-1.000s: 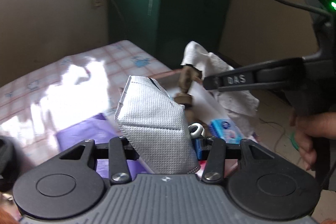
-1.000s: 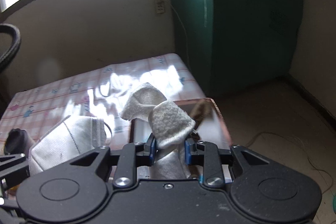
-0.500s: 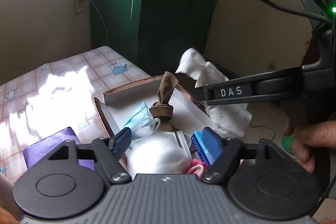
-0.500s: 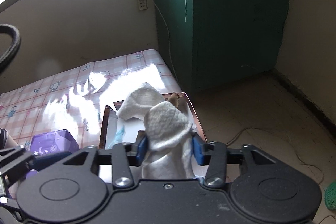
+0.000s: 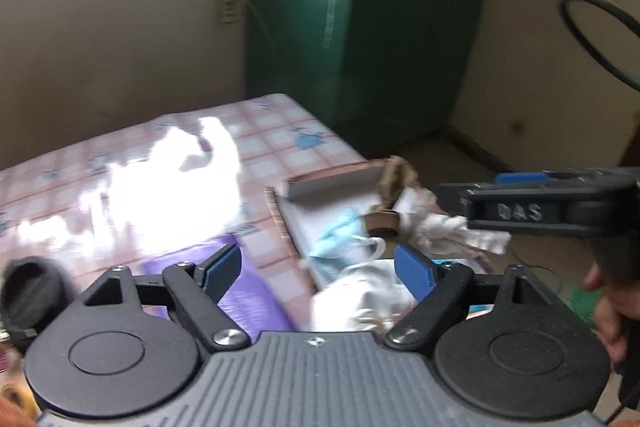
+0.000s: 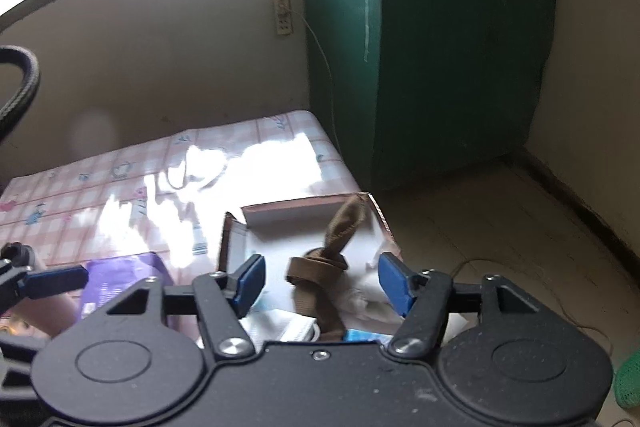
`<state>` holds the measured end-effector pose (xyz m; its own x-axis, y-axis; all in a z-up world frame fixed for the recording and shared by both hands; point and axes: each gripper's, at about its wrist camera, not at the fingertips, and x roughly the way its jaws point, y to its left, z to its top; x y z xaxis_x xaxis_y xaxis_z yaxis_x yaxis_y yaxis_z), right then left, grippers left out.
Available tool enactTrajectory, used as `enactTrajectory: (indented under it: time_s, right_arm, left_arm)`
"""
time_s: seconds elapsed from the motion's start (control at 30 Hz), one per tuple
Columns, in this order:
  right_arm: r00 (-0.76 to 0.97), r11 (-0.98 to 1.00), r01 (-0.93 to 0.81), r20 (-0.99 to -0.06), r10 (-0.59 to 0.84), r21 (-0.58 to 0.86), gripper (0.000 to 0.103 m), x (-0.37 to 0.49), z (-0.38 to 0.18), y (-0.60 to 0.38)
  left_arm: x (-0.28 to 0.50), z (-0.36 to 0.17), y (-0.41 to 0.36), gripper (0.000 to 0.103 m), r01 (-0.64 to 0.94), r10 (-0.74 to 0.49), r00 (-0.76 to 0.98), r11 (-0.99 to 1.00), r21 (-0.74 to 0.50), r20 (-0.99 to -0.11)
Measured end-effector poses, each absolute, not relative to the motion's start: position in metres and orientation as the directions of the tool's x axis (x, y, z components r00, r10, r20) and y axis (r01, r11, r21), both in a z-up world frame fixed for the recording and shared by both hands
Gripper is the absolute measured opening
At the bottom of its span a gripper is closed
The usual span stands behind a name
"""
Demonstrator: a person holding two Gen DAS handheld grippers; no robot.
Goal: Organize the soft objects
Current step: 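Open both tools to drop the mask and sock into the box, then move both open tools back over the table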
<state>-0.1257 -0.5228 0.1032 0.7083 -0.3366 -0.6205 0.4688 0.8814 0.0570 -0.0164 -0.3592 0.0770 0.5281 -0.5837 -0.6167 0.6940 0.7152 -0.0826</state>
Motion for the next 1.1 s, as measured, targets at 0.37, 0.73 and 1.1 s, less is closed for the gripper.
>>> enactTrajectory:
  time_s: [0.37, 0.73, 1.1]
  right_arm:
    - [0.722, 0.903, 0.424, -0.626, -0.296, 0.062, 0.087, -0.106, 0.107, -0.471]
    - [0.743, 0.935, 0.346, -0.631, -0.223, 0.076, 0.089, -0.08, 0.111, -0.417]
    - [0.761, 0.956, 0.279, -0.629, -0.162, 0.092, 0.089, -0.07, 0.11, -0.375]
  left_arm:
    - [-0.008, 0.094, -0.304, 0.095, 0.534, -0.426, 0.647, 0.845, -0.024, -0.632]
    - [-0.001, 0.094, -0.248, 0.095, 0.417, -0.338, 0.68, 0.908, -0.036, -0.65]
    - [0.002, 0.092, -0.21, 0.095, 0.333, -0.291, 0.7, 0.941, -0.062, -0.653]
